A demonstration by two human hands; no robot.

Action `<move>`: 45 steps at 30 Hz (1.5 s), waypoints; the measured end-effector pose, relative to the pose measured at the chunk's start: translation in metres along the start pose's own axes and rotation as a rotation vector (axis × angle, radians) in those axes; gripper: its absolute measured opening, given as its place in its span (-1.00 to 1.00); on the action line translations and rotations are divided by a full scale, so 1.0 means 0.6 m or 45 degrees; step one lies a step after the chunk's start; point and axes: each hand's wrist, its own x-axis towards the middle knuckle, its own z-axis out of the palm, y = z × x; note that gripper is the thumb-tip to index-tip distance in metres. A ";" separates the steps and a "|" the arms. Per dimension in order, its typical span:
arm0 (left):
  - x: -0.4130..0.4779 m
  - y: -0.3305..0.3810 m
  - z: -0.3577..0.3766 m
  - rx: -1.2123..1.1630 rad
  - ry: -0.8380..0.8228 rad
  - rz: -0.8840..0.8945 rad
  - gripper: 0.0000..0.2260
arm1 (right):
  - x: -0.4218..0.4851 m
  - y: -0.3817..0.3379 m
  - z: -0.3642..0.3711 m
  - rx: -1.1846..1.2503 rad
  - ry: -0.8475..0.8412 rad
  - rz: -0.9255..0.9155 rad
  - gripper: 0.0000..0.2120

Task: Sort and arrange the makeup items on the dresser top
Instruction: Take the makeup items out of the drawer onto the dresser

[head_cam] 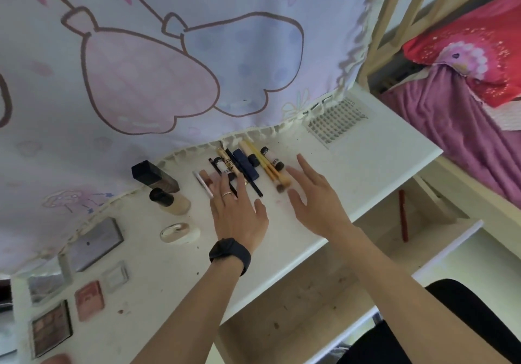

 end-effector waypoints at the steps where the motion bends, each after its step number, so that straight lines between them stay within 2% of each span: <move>1: -0.010 0.009 0.006 0.021 -0.001 0.074 -0.38 | -0.025 0.006 -0.007 0.060 0.103 0.053 -0.55; 4: -0.041 0.043 0.032 0.026 -0.056 0.341 -0.41 | -0.117 0.030 -0.033 0.206 0.333 0.236 -0.61; 7: -0.073 0.083 0.068 0.069 -0.179 0.664 -0.43 | -0.217 0.073 -0.055 0.108 0.454 0.395 -0.64; 9: -0.086 0.105 0.090 0.095 -0.234 0.834 -0.43 | -0.271 0.105 -0.066 -0.026 0.435 0.485 -0.66; 12: -0.088 0.118 0.115 0.177 -0.246 0.996 -0.44 | -0.311 0.151 -0.082 -0.302 0.279 0.586 -0.69; 16: -0.080 0.108 0.134 0.269 -0.157 1.060 -0.47 | -0.300 0.198 -0.099 -0.533 0.097 0.615 -0.79; 18: -0.081 0.109 0.139 0.283 -0.138 1.049 -0.46 | -0.267 0.214 -0.108 -0.621 0.003 0.634 -0.76; 23: -0.082 0.109 0.145 0.353 -0.140 1.014 -0.45 | -0.153 0.251 -0.125 -0.555 -0.179 0.844 -0.72; 28: -0.079 0.111 0.149 0.384 -0.118 1.015 -0.45 | -0.083 0.295 -0.116 -0.362 -0.263 1.210 -0.47; 34: -0.079 0.112 0.149 0.363 -0.115 1.024 -0.43 | -0.070 0.320 -0.080 -0.556 -0.307 1.200 -0.49; 36: -0.079 0.112 0.149 0.358 -0.112 1.035 -0.43 | -0.068 0.320 -0.080 -0.443 -0.311 1.201 -0.45; 38: -0.079 0.111 0.149 0.368 -0.105 1.043 -0.43 | -0.067 0.317 -0.095 -0.149 -0.248 1.248 -0.45; 42: -0.078 0.110 0.152 0.345 -0.119 1.029 -0.44 | -0.098 0.279 -0.132 0.493 0.190 1.338 -0.69; 45: -0.079 0.109 0.149 0.337 -0.118 1.029 -0.45 | -0.142 0.229 -0.136 0.717 0.398 1.240 -0.78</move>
